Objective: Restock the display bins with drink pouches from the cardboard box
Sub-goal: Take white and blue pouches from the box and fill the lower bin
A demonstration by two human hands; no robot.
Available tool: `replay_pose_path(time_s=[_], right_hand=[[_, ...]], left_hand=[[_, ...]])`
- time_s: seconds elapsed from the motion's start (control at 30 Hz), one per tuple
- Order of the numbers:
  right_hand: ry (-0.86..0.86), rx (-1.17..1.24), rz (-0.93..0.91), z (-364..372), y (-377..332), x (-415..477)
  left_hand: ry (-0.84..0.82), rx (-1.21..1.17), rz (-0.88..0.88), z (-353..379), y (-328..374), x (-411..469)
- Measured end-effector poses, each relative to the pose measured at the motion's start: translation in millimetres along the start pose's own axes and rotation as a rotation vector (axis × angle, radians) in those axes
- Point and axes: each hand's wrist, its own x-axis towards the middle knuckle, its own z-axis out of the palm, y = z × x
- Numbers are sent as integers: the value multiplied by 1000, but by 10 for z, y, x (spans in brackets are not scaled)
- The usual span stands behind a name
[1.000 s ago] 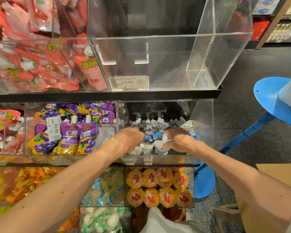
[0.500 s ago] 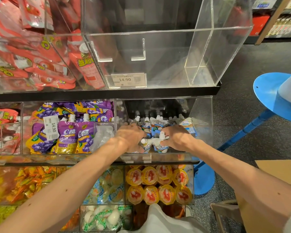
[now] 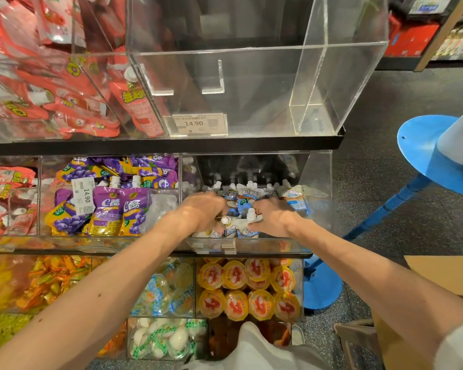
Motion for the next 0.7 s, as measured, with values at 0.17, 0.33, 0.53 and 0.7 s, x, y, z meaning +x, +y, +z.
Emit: replay_pose_path(time_s=[0.17,0.33,0.53,0.7], right_hand=[[71,42,-70,9,301,-141],[456,446,-167,-165,589,-753],[873,728,75,87,1099,-2079],[874,846,708,1047,1792,-3100]], left_hand=[[143,-189,-126,-89,108,-80],[805,-560,78,-56,773,-339],[757,-902,460,-35,2251,-219],[349,-881,756,390,3658,269]])
